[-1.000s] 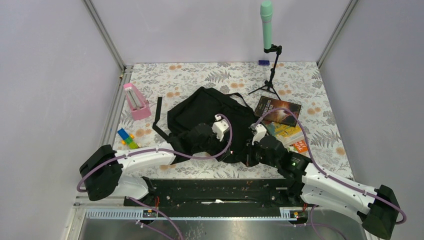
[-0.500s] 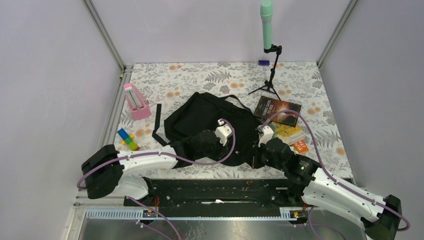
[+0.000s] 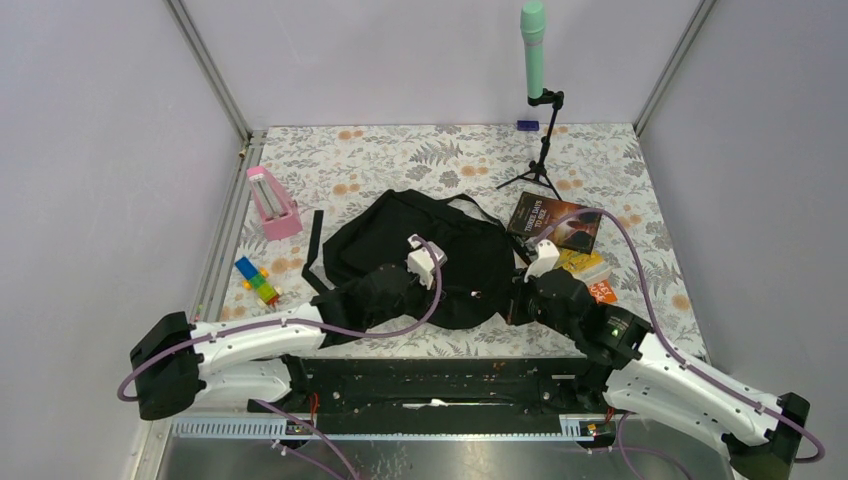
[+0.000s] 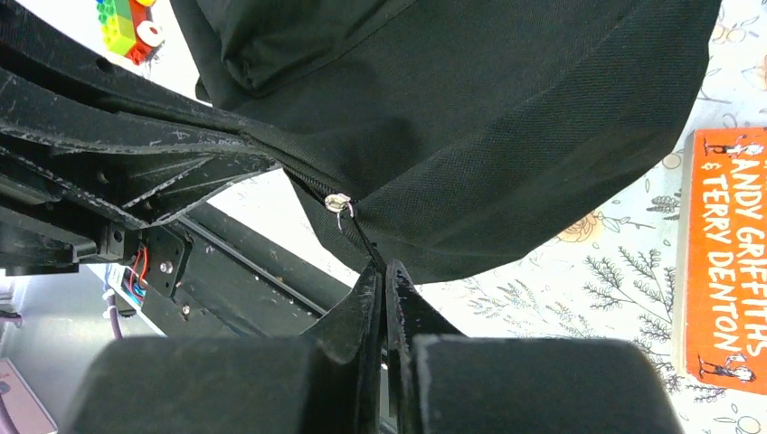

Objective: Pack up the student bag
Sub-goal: Unzip the student bag at the center of the board.

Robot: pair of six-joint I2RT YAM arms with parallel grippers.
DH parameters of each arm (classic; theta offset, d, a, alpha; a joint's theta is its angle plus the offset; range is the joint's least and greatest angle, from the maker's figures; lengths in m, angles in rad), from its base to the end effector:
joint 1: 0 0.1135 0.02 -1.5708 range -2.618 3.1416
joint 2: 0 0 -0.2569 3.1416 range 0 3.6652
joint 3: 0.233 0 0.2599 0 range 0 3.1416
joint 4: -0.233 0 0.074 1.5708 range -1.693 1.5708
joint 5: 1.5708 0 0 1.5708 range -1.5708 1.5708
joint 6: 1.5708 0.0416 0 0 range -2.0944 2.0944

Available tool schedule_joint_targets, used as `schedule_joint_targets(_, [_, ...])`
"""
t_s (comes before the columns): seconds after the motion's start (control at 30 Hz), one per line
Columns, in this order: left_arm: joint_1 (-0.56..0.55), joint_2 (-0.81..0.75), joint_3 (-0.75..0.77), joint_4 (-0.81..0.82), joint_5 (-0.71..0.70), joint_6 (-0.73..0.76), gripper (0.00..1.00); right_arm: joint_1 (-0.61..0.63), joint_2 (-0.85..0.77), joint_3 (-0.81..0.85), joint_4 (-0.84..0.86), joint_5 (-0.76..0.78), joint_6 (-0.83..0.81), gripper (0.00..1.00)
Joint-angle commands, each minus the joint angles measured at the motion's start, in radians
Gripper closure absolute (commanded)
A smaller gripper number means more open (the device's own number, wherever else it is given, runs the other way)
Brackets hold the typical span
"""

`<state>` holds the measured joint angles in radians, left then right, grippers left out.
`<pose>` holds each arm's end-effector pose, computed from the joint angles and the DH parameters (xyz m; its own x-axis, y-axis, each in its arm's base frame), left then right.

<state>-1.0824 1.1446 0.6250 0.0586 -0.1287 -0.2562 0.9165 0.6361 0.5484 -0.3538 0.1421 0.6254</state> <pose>0.1297 -0.2327 0.2227 -0.4102 0.2364 -0.8808 0.7421 0.6479 -0.1717 0.1110 0.1350 0.2545 -0.6250 0.1373 -0.7684 -0.4214 0.7693 0.4802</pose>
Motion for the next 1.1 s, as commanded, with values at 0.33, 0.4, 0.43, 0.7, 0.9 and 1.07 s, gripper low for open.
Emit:
schedule_joint_targets(0.33, [0.013, -0.157, -0.102, -0.205, -0.266, -0.088, 1.00, -0.127, 0.109, 0.135, -0.086, 0.091, -0.131, 1.00])
schedule_joint_targets(0.4, [0.013, -0.171, -0.110, -0.234, -0.284, -0.107, 1.00, -0.155, 0.125, 0.139, -0.082, 0.068, -0.143, 1.00])
schedule_joint_targets(0.43, [0.013, -0.180, -0.114, -0.246, -0.291, -0.117, 1.00, -0.170, 0.133, 0.140, -0.079, 0.058, -0.149, 1.00])
schedule_joint_targets(0.7, [0.013, -0.256, -0.142, -0.329, -0.312, -0.201, 1.00, -0.324, 0.215, 0.089, -0.024, -0.018, -0.190, 1.00])
schedule_joint_targets(0.9, [0.013, -0.325, -0.134, -0.379, -0.278, -0.218, 1.00, -0.354, 0.274, 0.077, 0.026, -0.081, -0.207, 1.00])
schedule_joint_targets(1.07, [0.013, -0.377, -0.069, -0.376, -0.204, -0.187, 0.63, -0.351, 0.290, 0.052, 0.120, -0.306, -0.233, 1.00])
